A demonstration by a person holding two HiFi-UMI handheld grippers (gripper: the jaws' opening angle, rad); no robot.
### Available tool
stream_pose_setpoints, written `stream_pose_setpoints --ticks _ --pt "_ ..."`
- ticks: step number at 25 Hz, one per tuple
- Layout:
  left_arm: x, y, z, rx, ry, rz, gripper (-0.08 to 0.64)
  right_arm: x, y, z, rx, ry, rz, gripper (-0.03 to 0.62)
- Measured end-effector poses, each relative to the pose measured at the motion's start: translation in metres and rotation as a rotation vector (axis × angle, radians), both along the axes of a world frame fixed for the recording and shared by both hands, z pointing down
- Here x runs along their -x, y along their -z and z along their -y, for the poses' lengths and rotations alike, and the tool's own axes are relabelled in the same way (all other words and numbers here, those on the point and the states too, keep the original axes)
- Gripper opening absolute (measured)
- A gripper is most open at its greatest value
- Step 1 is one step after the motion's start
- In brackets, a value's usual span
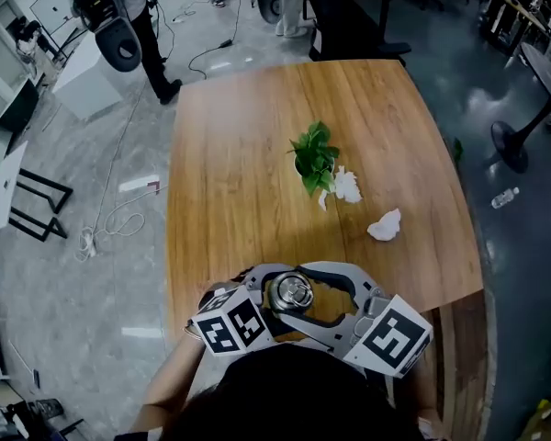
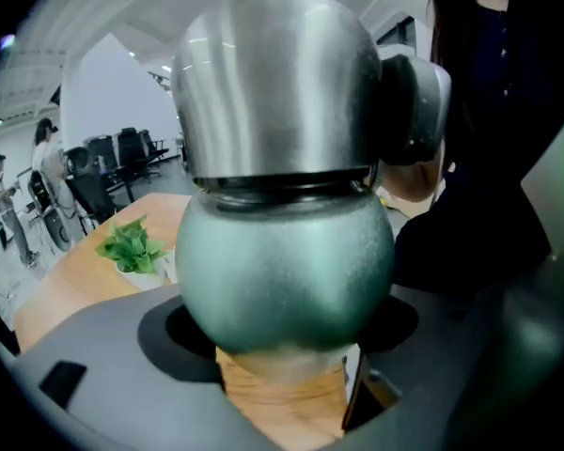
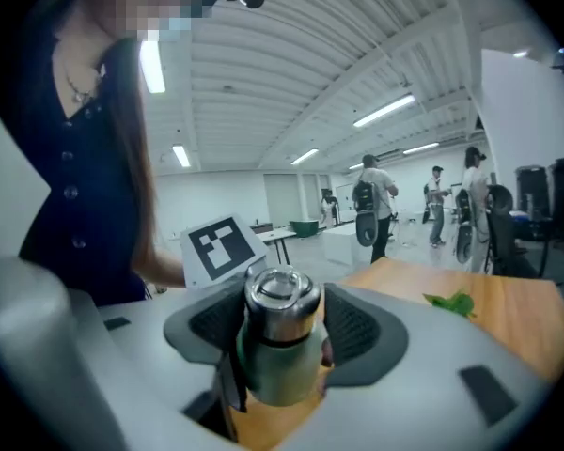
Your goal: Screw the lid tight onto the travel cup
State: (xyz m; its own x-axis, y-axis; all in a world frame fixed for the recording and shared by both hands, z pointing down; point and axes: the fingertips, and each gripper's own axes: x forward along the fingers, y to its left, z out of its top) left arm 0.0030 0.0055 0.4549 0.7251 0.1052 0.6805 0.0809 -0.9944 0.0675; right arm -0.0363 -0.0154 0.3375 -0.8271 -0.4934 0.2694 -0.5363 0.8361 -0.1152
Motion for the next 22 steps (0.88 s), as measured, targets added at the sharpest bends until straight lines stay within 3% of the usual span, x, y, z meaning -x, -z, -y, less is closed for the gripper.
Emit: stream_pose_setpoints --ticks 3,6,8,10,14,16,18,22 --pt "-0.002 -0.001 0.001 0.008 0.037 0.007 0.385 -0.001 -0.002 0.001 -0.021 -0.025 -0.032 0.255" --pt "-0.004 -0.003 0.022 -0.015 0.224 0.022 0.385 -0.007 -0.004 0.016 -0.01 -0.185 -0.014 0.255" --pt "-0.003 -0.004 0.029 -0.037 0.312 0.027 0.385 -0.006 -0.001 0.02 -0.038 -0.238 0.011 0.255" --pt "-0.003 0.001 0.023 -0.021 0.287 -0.004 0.385 -0.001 0.01 0.014 -0.062 -0.193 0.073 0.255" --pt "-0.002 0.015 -0.005 0.01 0.055 -0.057 0.385 0.001 0.019 -0.007 -0.034 -0.039 0.132 0.255" --pt "-0.001 0.016 -0.009 -0.004 0.017 -0.054 0.385 0.002 0.017 -0.01 -0.022 -0.004 0.144 0.256" --pt "-0.002 0.016 -0.005 -0.007 0.073 -0.059 0.385 0.003 0.016 -0.009 -0.027 -0.028 0.15 0.255" --pt "0.001 0.012 0.018 -0.022 0.289 -0.035 0.385 -0.001 0.012 0.004 -0.077 -0.207 0.105 0.25"
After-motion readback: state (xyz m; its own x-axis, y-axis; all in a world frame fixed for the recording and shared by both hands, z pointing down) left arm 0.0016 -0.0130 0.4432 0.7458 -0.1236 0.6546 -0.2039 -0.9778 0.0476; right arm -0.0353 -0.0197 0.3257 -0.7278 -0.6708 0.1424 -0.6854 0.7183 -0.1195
